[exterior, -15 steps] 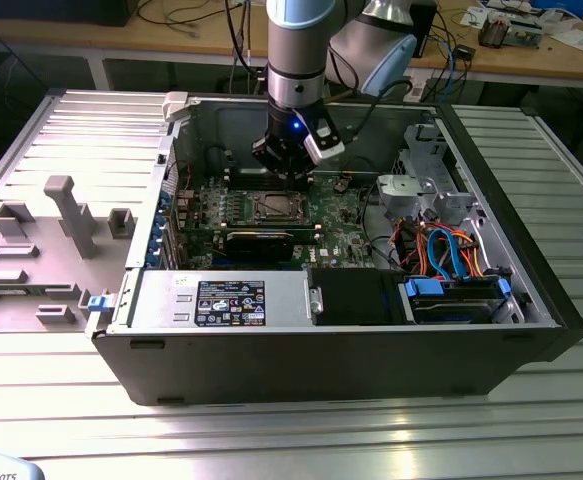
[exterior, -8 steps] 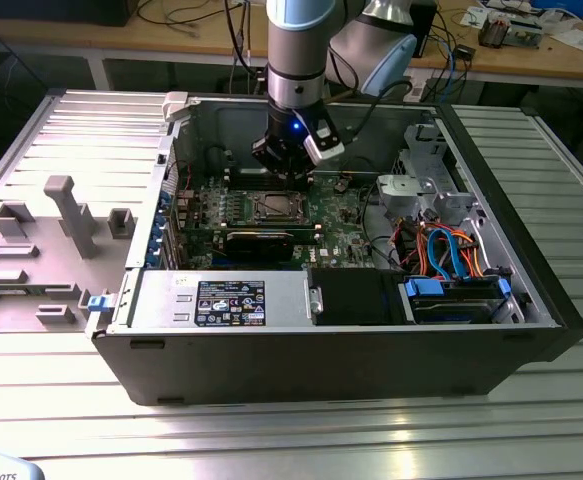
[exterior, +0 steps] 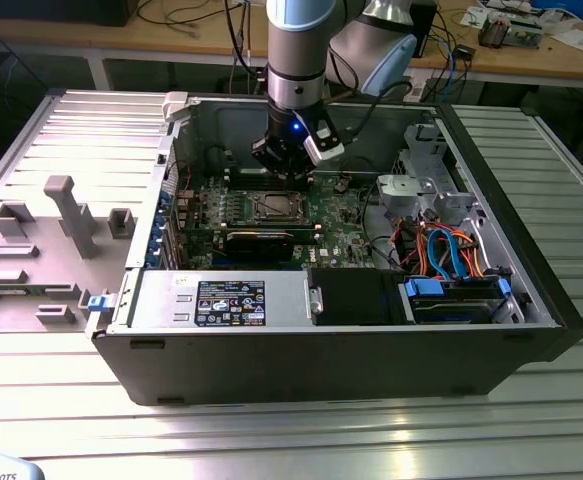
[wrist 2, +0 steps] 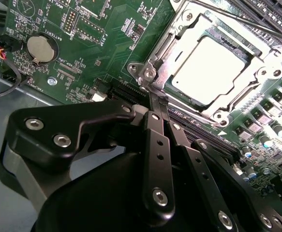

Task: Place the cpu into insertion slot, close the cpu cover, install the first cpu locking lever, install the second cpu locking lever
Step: 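Install the first cpu locking lever, then install the second cpu locking lever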

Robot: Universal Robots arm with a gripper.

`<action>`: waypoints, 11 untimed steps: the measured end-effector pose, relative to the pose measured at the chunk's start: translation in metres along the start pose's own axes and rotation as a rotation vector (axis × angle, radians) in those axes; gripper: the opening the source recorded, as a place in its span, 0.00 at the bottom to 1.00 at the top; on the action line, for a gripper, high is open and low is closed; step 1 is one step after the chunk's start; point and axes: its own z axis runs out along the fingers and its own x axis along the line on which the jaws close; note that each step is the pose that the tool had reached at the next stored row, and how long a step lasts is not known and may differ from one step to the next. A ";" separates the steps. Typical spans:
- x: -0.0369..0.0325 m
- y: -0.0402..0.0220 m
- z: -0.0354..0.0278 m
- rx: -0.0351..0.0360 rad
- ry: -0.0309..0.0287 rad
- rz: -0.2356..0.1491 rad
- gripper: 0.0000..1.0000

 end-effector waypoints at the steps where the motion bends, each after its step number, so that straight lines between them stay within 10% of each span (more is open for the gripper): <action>1: 0.0000 0.0000 0.0001 -0.0001 0.0000 0.000 0.11; 11: 0.0000 -0.0003 0.0003 -0.0004 -0.0002 0.000 0.11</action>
